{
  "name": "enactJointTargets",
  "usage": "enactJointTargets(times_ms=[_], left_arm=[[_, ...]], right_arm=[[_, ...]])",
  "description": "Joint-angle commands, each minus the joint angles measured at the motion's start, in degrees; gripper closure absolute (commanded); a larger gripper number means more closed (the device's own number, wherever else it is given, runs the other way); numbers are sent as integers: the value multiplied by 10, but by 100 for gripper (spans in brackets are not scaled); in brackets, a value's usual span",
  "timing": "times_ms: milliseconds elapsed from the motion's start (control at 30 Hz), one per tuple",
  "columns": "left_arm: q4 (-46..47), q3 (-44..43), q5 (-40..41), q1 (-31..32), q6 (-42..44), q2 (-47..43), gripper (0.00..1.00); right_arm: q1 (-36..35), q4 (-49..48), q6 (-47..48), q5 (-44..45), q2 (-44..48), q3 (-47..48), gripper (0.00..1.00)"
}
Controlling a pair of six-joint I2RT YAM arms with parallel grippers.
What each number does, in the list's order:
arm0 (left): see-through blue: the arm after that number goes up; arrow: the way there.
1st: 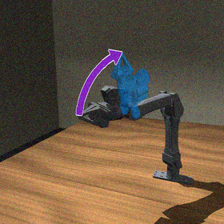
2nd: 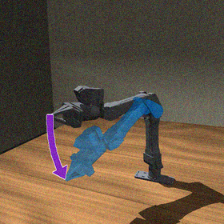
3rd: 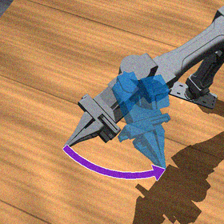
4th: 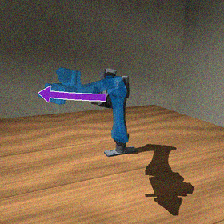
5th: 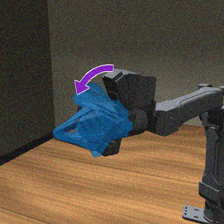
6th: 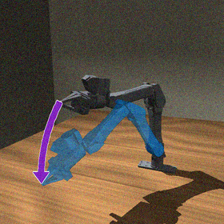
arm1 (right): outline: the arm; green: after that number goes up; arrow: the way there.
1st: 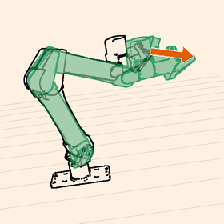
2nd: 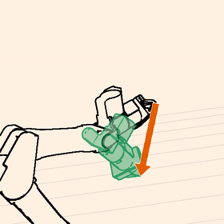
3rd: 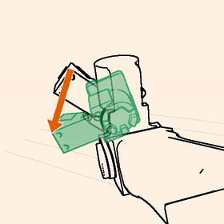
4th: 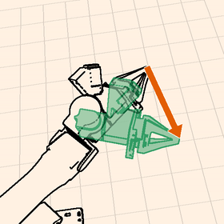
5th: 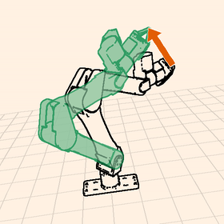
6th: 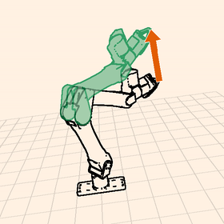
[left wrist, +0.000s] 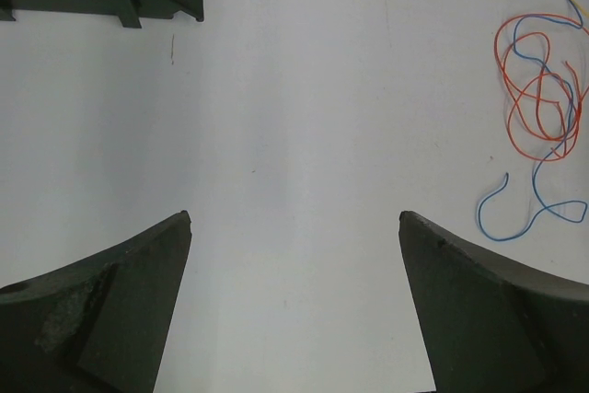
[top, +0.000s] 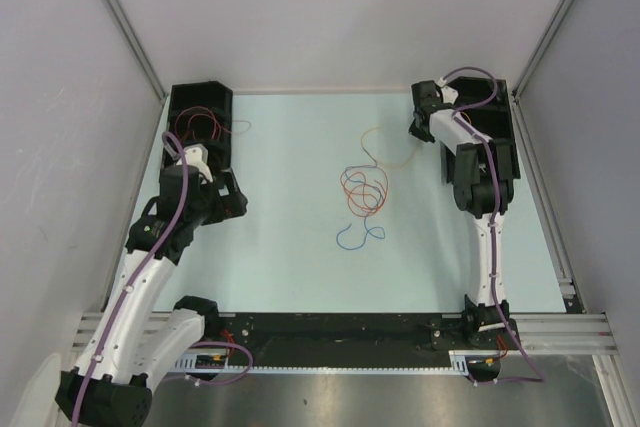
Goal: Untangle the cables
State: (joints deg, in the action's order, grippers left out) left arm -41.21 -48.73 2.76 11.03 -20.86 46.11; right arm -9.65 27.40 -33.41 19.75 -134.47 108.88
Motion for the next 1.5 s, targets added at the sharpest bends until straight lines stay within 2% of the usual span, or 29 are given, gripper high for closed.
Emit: enactJointTargets(times_ms=[0, 233, 533, 767, 1100, 1467], left_arm=[[15, 0, -7, -10, 13, -4, 0], [16, 0, -6, -12, 13, -8, 0], [15, 0, 1, -13, 11, -14, 0], [13, 0, 5, -13, 10, -16, 0], [11, 0, 10, -13, 8, -13, 0], [9, 0, 18, -13, 4, -10, 0]], right_arm=[[-7, -1, 12, 31, 37, 28, 100], [0, 19, 28, 8, 109, 45, 100], [42, 39, 36, -61, 175, 65, 100], [82, 56, 49, -72, 217, 84, 100], [155, 44, 35, -132, 250, 84, 100], [217, 16, 12, -166, 237, 111, 100]])
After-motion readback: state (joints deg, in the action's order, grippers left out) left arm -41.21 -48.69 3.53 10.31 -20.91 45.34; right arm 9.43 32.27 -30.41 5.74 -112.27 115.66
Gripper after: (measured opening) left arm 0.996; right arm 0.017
